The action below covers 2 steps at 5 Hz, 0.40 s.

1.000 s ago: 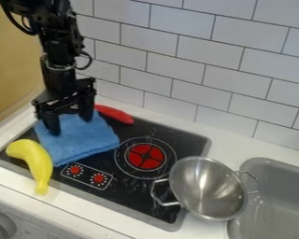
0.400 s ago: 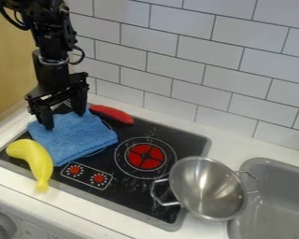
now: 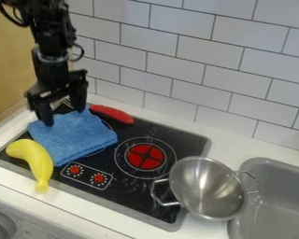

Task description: Move the blue cloth on the left side of the burner

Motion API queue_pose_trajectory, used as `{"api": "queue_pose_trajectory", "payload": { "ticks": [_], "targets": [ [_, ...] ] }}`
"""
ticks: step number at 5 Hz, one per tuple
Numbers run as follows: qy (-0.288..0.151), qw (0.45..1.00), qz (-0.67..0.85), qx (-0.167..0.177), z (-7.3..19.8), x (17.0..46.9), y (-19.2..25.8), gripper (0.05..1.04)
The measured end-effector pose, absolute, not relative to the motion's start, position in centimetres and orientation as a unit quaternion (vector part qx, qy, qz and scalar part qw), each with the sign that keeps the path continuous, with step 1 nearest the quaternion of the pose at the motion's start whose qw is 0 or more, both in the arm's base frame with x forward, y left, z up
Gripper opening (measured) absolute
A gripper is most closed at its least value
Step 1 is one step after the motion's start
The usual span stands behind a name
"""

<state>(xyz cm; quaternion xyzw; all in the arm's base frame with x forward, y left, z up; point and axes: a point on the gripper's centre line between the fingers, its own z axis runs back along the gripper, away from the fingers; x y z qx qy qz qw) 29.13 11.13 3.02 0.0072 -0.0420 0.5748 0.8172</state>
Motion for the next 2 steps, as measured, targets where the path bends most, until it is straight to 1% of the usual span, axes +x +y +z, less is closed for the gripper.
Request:
{"api": "queue_pose_trajectory", "payload": {
  "ticks": [1,2],
  "targets": [
    [-0.064,0.828,0.556,0.020,4.7,29.6,10.6,1.001],
    [-0.127,0.840,0.525,0.054,7.4,30.8,9.1,1.001]
  ]
}}
